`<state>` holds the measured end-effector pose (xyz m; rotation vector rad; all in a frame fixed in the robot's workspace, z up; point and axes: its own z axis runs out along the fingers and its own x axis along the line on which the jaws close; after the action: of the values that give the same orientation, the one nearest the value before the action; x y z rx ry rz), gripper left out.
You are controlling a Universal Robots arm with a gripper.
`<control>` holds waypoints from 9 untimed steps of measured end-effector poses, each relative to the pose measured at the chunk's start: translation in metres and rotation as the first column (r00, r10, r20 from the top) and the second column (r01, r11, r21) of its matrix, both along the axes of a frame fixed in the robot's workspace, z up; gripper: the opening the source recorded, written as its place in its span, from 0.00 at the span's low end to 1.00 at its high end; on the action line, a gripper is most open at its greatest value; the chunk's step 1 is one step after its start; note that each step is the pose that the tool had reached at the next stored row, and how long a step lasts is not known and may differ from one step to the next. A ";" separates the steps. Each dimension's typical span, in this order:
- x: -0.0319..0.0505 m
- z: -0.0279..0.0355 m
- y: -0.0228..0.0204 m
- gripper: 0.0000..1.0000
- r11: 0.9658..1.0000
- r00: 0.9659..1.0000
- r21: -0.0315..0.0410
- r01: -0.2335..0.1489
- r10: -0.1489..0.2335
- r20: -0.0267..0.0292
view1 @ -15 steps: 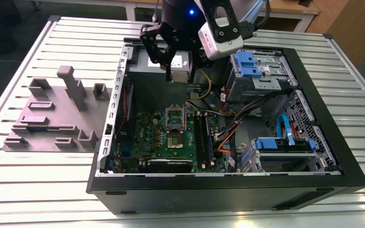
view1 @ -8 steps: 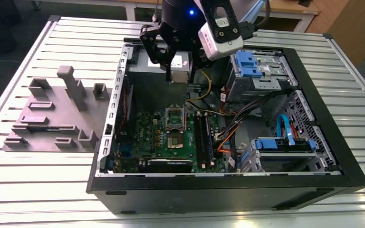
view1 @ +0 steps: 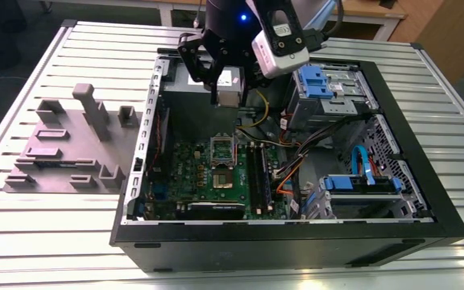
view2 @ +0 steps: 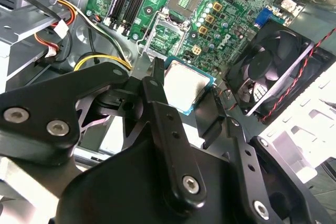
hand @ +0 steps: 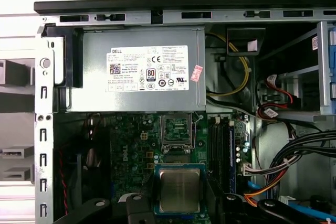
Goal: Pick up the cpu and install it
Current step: 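Place the cpu into insertion slot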
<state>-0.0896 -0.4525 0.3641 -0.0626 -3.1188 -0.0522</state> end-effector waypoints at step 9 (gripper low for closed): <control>0.0000 -0.0019 -0.0002 0.47 1.000 1.000 0.000 0.000 0.000 0.000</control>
<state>-0.0895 -0.4528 0.3623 -0.0625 -3.1188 -0.0523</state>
